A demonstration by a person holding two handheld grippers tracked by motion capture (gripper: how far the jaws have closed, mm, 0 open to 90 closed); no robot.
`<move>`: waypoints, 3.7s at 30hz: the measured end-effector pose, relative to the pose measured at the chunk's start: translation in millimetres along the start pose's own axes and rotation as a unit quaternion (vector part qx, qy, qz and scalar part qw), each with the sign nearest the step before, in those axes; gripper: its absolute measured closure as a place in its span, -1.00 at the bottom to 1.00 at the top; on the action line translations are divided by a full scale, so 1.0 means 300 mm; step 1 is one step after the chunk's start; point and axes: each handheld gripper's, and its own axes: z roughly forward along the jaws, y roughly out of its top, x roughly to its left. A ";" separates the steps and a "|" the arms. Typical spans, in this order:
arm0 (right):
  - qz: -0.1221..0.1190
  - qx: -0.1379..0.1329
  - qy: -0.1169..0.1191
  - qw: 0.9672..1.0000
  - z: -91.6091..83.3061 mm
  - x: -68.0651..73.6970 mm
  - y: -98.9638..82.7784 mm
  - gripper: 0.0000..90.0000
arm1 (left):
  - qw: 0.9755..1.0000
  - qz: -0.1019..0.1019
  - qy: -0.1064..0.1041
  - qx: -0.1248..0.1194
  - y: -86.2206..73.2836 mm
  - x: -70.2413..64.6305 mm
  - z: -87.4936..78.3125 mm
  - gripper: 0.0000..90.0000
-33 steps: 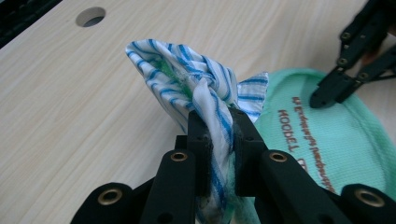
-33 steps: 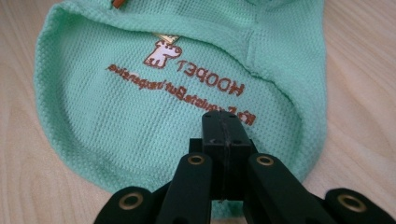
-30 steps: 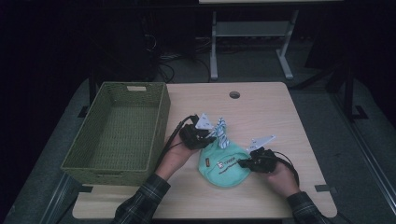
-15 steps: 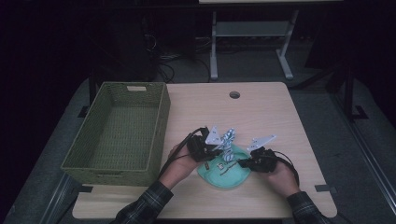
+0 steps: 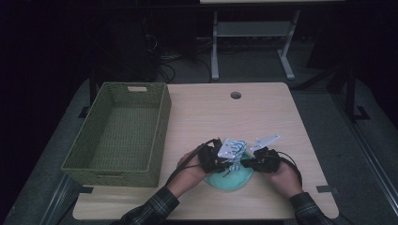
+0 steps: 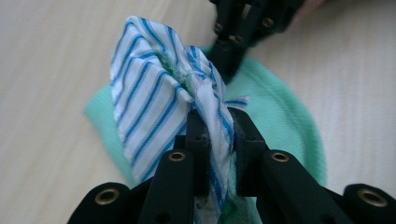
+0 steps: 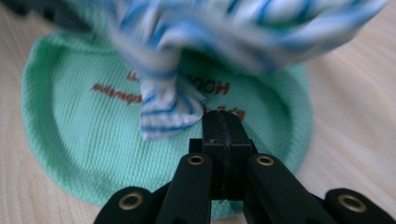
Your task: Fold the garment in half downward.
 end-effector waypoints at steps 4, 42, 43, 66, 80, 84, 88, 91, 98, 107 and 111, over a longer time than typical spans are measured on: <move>0.005 -0.013 -0.007 1.000 -0.030 -0.015 -0.006 1.00 | 1.000 -0.017 -0.024 -0.010 -0.007 0.005 0.013 0.61; 0.016 -0.011 -0.007 1.000 -0.080 -0.008 -0.053 0.99 | 0.991 -0.123 -0.010 -0.054 -0.068 0.186 -0.033 0.93; 0.012 -0.008 -0.005 1.000 -0.076 -0.002 -0.055 0.99 | 0.990 -0.130 -0.011 -0.053 -0.074 0.188 -0.020 0.94; 0.012 0.012 -0.003 1.000 -0.071 0.025 -0.094 1.00 | 0.995 -0.078 -0.061 -0.020 -0.019 0.050 0.145 0.98; 0.015 -0.030 -0.021 0.999 -0.132 -0.033 -0.042 1.00 | 0.993 -0.103 -0.033 -0.043 -0.052 0.063 -0.008 0.89; 0.008 -0.045 -0.016 0.999 -0.132 -0.038 0.000 1.00 | 0.992 -0.116 -0.017 -0.036 -0.098 0.073 -0.050 0.89; -0.002 -0.053 -0.006 0.999 -0.107 -0.037 0.046 1.00 | 0.991 -0.131 -0.010 -0.024 -0.145 0.069 -0.075 0.89; -0.004 -0.055 0.004 0.998 -0.076 -0.035 0.081 1.00 | 0.990 -0.138 -0.005 -0.016 -0.166 0.063 -0.080 0.87; -0.022 -0.049 0.024 0.998 0.028 -0.017 0.154 1.00 | 0.992 -0.126 -0.010 0.019 -0.178 0.033 -0.039 0.87; -0.018 -0.012 0.027 0.999 0.120 -0.020 0.152 1.00 | 0.992 -0.119 -0.011 0.043 -0.187 0.022 -0.006 0.87; -0.025 -0.013 0.021 0.999 0.114 -0.019 0.151 1.00 | 0.992 -0.117 -0.011 0.042 -0.182 0.022 -0.011 0.84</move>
